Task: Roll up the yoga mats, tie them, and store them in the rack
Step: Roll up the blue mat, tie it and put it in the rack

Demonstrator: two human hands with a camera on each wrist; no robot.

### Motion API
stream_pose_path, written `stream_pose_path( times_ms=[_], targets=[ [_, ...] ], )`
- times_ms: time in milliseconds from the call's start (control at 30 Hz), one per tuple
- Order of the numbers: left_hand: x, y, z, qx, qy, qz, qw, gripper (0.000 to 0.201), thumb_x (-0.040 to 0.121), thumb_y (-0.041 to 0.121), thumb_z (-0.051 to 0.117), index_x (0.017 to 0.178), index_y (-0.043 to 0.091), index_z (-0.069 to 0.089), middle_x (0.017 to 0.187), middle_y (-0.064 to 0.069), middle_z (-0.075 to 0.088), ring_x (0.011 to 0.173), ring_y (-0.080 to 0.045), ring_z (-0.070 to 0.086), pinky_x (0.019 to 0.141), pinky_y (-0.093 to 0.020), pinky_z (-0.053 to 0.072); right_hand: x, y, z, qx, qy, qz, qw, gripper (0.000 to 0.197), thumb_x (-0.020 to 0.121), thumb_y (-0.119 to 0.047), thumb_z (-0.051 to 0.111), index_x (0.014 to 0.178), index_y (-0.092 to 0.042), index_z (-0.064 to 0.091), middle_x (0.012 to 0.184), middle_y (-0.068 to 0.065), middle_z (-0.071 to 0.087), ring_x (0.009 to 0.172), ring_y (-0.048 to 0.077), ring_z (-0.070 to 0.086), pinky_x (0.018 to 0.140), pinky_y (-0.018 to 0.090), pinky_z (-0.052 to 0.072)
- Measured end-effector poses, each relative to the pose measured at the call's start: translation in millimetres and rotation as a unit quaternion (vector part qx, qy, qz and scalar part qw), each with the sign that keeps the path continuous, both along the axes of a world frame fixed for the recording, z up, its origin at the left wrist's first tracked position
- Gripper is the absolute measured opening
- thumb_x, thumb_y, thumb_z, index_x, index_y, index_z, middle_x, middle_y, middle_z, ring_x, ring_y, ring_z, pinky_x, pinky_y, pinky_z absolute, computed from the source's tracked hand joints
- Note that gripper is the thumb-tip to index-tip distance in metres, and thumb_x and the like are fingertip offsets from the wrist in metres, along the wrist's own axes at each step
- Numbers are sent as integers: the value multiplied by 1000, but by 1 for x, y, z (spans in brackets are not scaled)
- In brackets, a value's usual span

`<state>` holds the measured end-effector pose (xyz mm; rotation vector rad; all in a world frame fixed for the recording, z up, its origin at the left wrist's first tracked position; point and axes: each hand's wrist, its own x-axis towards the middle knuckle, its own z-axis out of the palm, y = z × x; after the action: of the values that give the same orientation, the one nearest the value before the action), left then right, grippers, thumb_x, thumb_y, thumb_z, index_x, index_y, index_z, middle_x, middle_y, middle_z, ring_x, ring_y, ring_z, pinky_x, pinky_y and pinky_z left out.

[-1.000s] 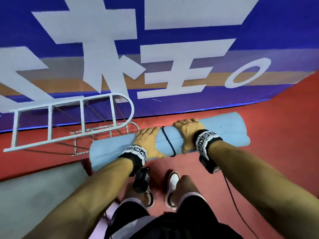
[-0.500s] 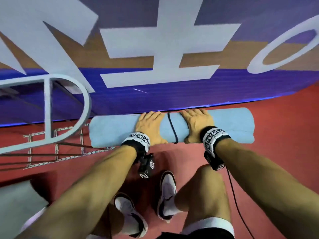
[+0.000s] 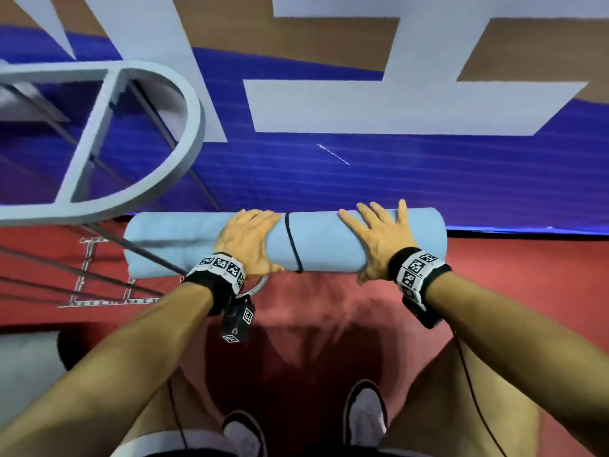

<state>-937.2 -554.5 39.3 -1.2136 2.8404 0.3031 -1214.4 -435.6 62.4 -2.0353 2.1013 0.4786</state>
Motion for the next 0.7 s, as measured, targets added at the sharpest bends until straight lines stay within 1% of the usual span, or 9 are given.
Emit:
stream_pose_path(
  times_ms=[100,200,300,367,400,467,533,633,700],
  targets=[
    [10,1,-3,-6,-30,5,1000,115,44,76,74,142,22,50,140,4,57,129,-23,52,118,-49,30,9,3,-14,-18,-26,-3,999,131,55,-69,78,159,-33,7,158,0,31,143,28,32,118,60,16],
    [21,10,1,5,-43,40,998,114,47,70,71,146,21,46,148,-2,50,139,-25,44,122,-53,19,31,3,-21,-42,-61,-8,997,118,51,-72,74,153,-33,29,145,-7,45,129,26,46,109,51,30],
    [45,16,1,13,-48,74,996,111,56,58,83,150,15,41,156,-10,40,146,-31,34,123,-52,17,48,-6,-26,-50,-85,-9,995,118,47,-72,75,151,-34,34,142,-12,48,125,24,48,103,47,33],
    [62,23,-2,7,-19,96,995,100,64,45,85,149,13,43,157,-12,38,148,-33,31,122,-52,23,59,-17,-29,-47,-92,-5,995,118,47,-70,76,152,-35,32,144,-13,48,126,24,47,102,46,33],
    [72,29,-4,3,10,99,995,90,67,38,84,145,12,48,153,-12,42,144,-34,35,117,-53,34,68,-23,-33,-44,-94,2,995,118,47,-69,76,152,-35,32,144,-13,48,126,24,47,102,45,33],
    [86,44,-9,-13,78,78,994,63,71,30,77,129,9,60,135,-10,56,126,-33,53,94,-51,55,86,-33,-37,-35,-94,17,995,118,46,-69,75,151,-36,32,142,-13,49,125,23,47,101,45,35],
    [92,60,-9,-10,127,68,990,44,77,35,64,113,10,67,115,-6,65,106,-30,62,81,-40,58,101,-43,-40,-28,-95,25,995,117,45,-68,73,150,-36,31,140,-13,51,123,23,47,100,46,35],
    [107,67,-3,109,41,163,980,21,84,40,61,92,22,65,95,3,67,92,-26,66,76,-32,51,125,-60,-44,-20,-104,31,994,114,46,-67,73,148,-36,32,138,-11,52,121,24,47,100,46,36],
    [120,61,-6,185,-37,242,952,18,80,41,66,79,24,57,92,1,69,92,-29,67,78,-32,51,139,-71,-47,-16,-110,30,993,112,45,-65,74,145,-37,34,135,-10,54,118,25,48,96,46,36]
  ],
)
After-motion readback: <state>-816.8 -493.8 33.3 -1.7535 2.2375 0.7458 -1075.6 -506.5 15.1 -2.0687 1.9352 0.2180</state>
